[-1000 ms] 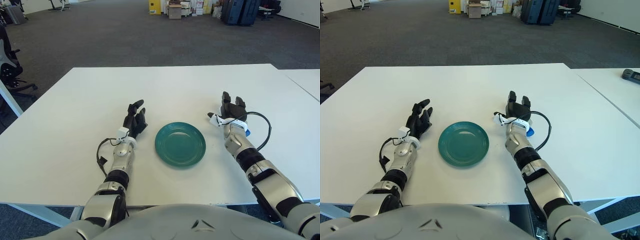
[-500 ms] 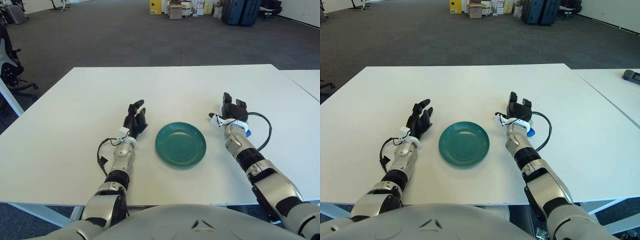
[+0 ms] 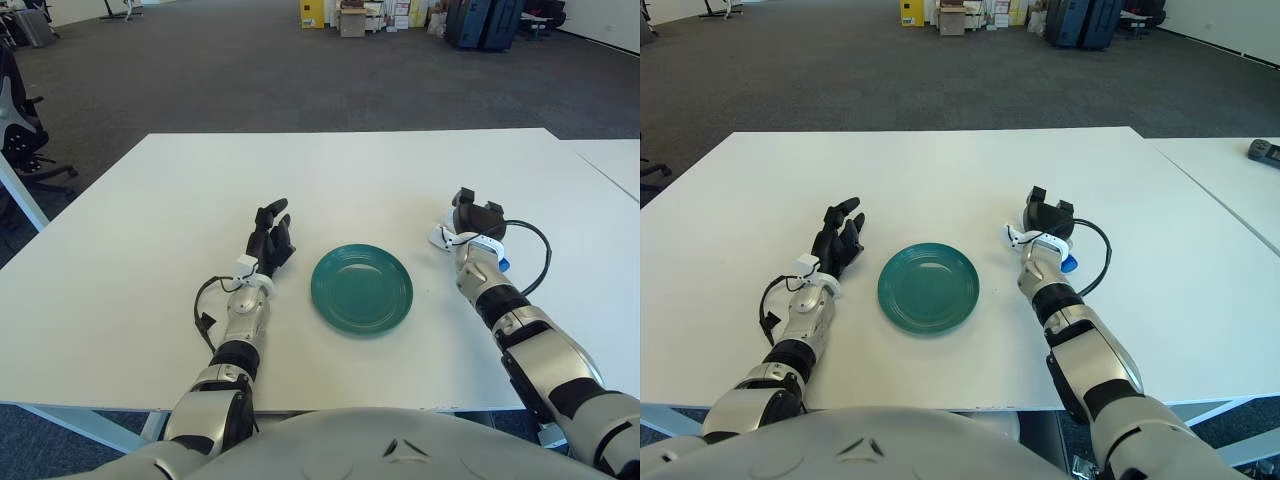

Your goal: Put the bottle into the plate.

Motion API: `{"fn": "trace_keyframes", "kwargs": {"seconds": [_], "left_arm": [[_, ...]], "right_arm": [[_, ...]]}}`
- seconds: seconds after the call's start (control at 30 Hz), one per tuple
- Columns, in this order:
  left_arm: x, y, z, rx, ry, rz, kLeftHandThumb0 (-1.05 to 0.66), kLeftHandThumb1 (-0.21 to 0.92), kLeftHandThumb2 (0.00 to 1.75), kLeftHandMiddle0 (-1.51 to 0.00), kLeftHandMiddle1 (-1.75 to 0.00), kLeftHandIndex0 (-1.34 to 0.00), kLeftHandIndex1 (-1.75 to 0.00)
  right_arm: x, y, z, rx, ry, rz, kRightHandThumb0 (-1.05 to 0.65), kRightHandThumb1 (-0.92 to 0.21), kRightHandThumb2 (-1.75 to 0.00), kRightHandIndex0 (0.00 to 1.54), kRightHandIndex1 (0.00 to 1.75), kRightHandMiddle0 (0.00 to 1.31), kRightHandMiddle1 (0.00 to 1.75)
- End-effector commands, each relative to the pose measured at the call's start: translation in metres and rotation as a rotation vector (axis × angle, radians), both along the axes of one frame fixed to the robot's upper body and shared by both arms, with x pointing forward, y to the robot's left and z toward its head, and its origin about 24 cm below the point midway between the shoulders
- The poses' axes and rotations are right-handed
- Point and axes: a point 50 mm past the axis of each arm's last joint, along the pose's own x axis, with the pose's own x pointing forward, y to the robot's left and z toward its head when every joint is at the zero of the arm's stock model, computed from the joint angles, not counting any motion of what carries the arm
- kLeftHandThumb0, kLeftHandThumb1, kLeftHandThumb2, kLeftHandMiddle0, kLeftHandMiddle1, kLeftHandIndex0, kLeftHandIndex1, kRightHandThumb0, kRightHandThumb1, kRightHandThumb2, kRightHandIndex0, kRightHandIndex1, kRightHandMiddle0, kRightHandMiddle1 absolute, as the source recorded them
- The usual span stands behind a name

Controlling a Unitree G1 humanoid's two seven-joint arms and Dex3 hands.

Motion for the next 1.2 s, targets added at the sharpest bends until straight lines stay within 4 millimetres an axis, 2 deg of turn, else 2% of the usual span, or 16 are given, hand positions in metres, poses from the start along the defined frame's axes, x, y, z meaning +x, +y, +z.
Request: {"fn": "trace_keyframes", "kwargs": {"seconds": [0.0, 0.1, 0.3, 0.47, 0.77, 0.87, 0.97, 1.17], "left_arm": [[-0.014, 0.001, -0.018, -0.015, 0.094, 0.005, -0.81, 0.92, 0.96, -0.42, -0.01, 0.0, -1.0], [-0.014, 0.001, -0.018, -0.019, 0.094, 0.008, -0.81, 0.92, 0.96, -0.43, -0.01, -0.01, -1.01], [-0.014, 0.002, -0.017, -0.029, 0.084, 0.011, -0.81, 0.92, 0.96, -0.43, -0.01, -0.02, -1.02], [-0.013, 0.002, -0.017, -0.034, 0.078, 0.012, -0.82, 0.92, 0.96, -0.44, -0.01, -0.02, -1.02], [-0.013, 0.004, -0.016, -0.039, 0.071, 0.017, -0.83, 0.92, 0.96, -0.44, -0.02, -0.03, -1.02], [-0.013, 0.004, -0.016, -0.04, 0.071, 0.019, -0.83, 0.92, 0.96, -0.45, -0.02, -0.04, -1.02], [-0.013, 0.005, -0.017, -0.044, 0.073, 0.017, -0.83, 0.92, 0.96, -0.45, -0.02, -0.04, -1.03], [-0.014, 0.005, -0.018, -0.053, 0.078, 0.017, -0.83, 0.92, 0.97, -0.45, -0.02, -0.05, -1.03]], "right_arm": [[-0.03, -0.002, -0.038, 0.031, 0.166, -0.06, -0.29, -0.37, -1.12, 0.74, 1.73, 0.49, 1.64], [-0.028, -0.004, -0.036, 0.013, 0.163, -0.055, -0.1, -0.22, -1.35, 0.78, 1.63, 0.51, 1.71], [-0.023, -0.006, -0.033, -0.007, 0.155, -0.039, -0.02, -0.13, -1.42, 0.86, 1.43, 0.57, 1.74], [-0.019, -0.007, -0.029, -0.011, 0.141, -0.031, -0.01, -0.08, -1.46, 0.9, 1.39, 0.61, 1.75], [-0.012, -0.006, -0.02, -0.014, 0.106, -0.012, 0.0, -0.03, -1.55, 0.9, 1.48, 0.63, 1.75], [-0.007, -0.006, -0.015, -0.012, 0.084, 0.0, 0.0, -0.02, -1.59, 0.87, 1.56, 0.64, 1.75], [0.005, 0.0, 0.003, -0.004, 0.017, 0.038, 0.0, -0.01, -1.62, 0.86, 1.61, 0.64, 1.75], [0.009, 0.014, 0.03, 0.013, -0.103, 0.126, 0.0, 0.0, -1.63, 0.85, 1.64, 0.65, 1.75]]}}
